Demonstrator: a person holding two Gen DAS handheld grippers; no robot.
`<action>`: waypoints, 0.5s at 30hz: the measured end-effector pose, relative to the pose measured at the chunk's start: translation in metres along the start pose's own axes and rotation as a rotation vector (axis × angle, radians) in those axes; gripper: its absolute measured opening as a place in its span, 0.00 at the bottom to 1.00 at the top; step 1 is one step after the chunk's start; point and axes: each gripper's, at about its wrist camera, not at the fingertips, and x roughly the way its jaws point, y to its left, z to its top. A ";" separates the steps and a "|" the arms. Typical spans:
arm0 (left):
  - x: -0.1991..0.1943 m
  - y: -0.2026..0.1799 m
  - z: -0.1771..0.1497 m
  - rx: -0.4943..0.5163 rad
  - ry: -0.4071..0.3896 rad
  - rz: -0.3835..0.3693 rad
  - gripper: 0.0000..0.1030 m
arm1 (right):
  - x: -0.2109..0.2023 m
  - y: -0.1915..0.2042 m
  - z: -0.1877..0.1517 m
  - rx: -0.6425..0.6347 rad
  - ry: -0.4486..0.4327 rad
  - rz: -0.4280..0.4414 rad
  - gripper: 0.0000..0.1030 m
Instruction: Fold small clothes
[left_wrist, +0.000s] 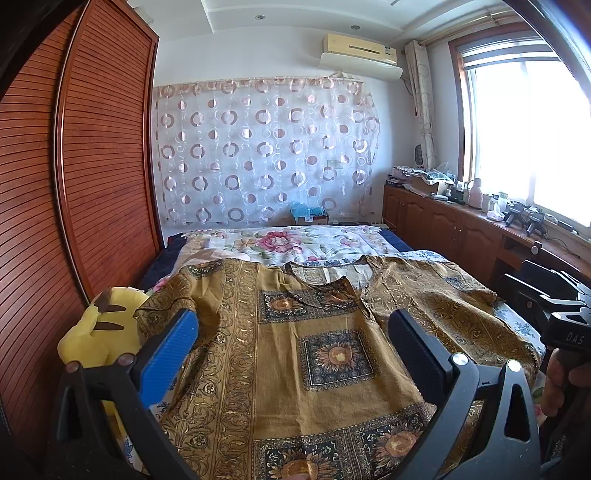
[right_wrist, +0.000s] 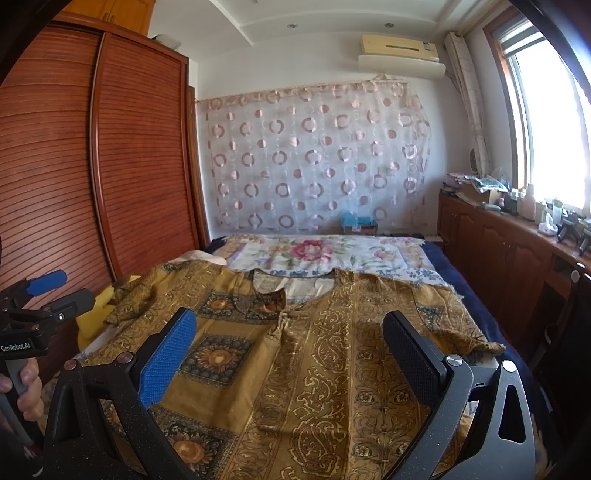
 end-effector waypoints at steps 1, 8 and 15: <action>0.000 0.000 0.000 0.000 0.000 0.002 1.00 | 0.000 0.000 0.000 0.000 0.000 0.001 1.00; -0.001 -0.001 0.001 0.001 0.000 0.001 1.00 | -0.001 0.001 0.002 0.001 0.001 0.002 1.00; -0.001 -0.001 0.000 0.002 -0.001 -0.001 1.00 | 0.000 0.001 0.001 0.002 0.000 0.001 1.00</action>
